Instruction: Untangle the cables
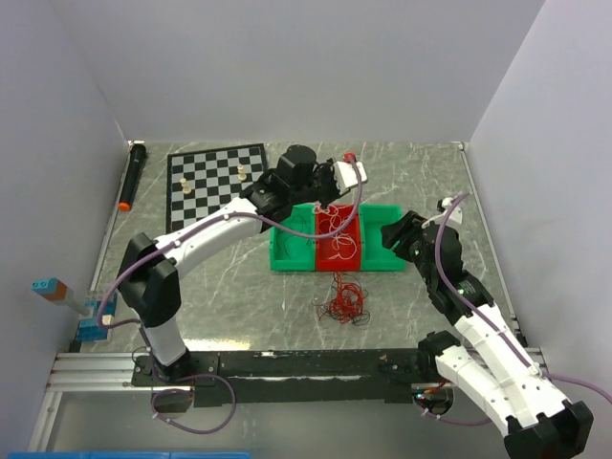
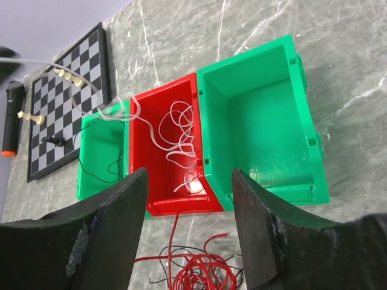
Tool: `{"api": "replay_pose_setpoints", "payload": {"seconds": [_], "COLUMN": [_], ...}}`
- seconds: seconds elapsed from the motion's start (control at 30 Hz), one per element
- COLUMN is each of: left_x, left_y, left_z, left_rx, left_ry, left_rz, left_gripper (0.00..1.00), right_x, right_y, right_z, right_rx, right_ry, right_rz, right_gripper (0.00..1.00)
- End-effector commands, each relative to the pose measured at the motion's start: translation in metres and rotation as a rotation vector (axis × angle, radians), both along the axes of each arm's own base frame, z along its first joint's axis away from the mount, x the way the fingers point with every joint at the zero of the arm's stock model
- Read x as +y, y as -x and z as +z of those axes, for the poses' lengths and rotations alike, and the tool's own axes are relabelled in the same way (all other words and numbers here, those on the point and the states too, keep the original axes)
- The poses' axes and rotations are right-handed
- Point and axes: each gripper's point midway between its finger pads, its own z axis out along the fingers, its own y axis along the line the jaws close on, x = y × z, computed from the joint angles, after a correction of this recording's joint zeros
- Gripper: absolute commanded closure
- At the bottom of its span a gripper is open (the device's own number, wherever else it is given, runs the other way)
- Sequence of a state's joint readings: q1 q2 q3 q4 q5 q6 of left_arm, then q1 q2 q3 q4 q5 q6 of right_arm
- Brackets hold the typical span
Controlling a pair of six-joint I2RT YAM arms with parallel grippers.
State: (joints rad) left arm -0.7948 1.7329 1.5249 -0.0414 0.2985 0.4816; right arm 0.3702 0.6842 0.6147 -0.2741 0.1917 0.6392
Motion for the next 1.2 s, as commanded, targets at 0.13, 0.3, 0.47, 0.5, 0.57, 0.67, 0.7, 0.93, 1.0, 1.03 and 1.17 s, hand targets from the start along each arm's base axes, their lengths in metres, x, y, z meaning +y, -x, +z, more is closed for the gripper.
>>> {"api": "replay_pose_setpoints", "payload": {"seconds": [0.13,0.3,0.47,0.5,0.57,0.67,0.7,0.93,1.0,1.03,1.17], "left_x": [-0.019,-0.023,-0.028,-0.027,-0.02,-0.003,0.003,0.031,0.031,0.032,0.043], "left_y": [-0.002,-0.006,-0.007,-0.007,-0.014,-0.026,-0.029,-0.034,-0.029,-0.027,-0.016], "left_z": [-0.045,-0.066,-0.093,-0.1,-0.114,-0.136,-0.144,-0.171,-0.164,-0.16,-0.133], "left_rx": [0.177,0.286,0.46,0.479,0.47,0.448,0.44,0.379,0.361,0.359,0.384], "left_ry": [0.024,0.039,0.038,0.022,-0.01,-0.081,-0.117,-0.317,-0.325,-0.325,-0.283], "left_rz": [0.014,0.065,0.142,0.155,0.2,0.26,0.278,0.341,0.332,0.339,0.354], "left_gripper": [0.99,0.99,0.99,0.99,0.98,0.87,0.87,0.64,0.6,0.57,0.24], "right_x": [-0.01,-0.014,-0.016,-0.015,-0.016,-0.017,-0.017,-0.016,-0.014,-0.013,-0.013], "right_y": [0.0,0.001,0.003,0.004,0.004,0.005,0.005,0.005,0.005,0.005,0.004], "right_z": [-0.009,-0.013,-0.014,-0.013,-0.012,-0.011,-0.011,-0.016,-0.016,-0.018,-0.014], "right_rx": [0.018,0.027,0.021,0.018,0.015,0.014,0.014,0.032,0.036,0.042,0.042], "right_ry": [-0.002,-0.002,-0.007,-0.011,-0.01,-0.008,-0.007,-0.019,-0.024,-0.026,-0.016], "right_rz": [-0.054,-0.066,-0.066,-0.065,-0.063,-0.063,-0.062,-0.057,-0.05,-0.05,-0.045], "right_gripper": [0.36,0.36,0.36,0.36,0.36,0.36,0.36,0.36,0.36,0.36,0.36]}}
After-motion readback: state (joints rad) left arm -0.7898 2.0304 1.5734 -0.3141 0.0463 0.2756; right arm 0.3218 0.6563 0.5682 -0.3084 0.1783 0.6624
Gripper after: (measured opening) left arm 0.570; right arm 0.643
